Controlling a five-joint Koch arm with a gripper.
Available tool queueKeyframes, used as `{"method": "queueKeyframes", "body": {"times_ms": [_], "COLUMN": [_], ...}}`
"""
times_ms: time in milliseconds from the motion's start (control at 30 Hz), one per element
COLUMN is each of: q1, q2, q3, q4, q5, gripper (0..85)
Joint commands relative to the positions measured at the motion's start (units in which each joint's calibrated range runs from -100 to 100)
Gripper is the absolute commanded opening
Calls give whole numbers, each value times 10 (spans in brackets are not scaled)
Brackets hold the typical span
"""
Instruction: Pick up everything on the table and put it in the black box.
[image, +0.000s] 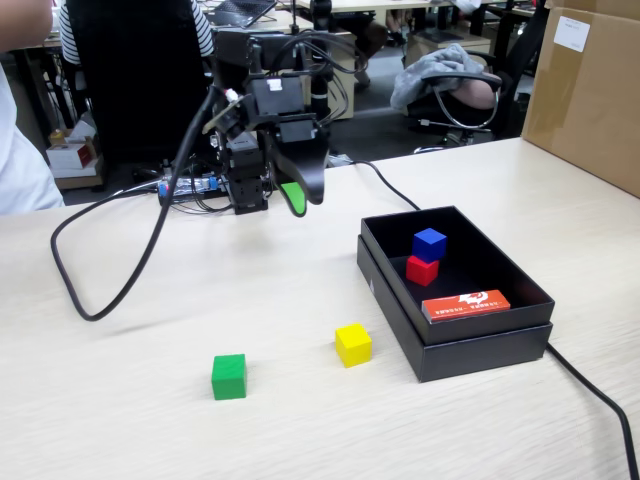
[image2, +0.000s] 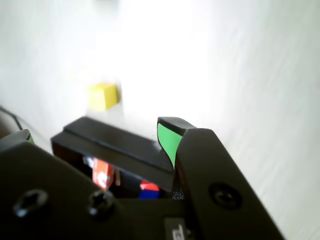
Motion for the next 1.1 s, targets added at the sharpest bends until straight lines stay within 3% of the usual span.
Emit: {"method": "queueKeyframes", "body": {"times_ms": [0, 233, 533, 700, 1067], "q1": [-21, -46, -86, -95, -93], "q2": [-66, 8, 350, 471, 693], "q3": [-20, -10, 246, 302, 481], "q4": [37, 76, 76, 76, 45], "q5": [-6, -19, -37, -50, -47], "gripper": [499, 493, 481, 479, 477]}}
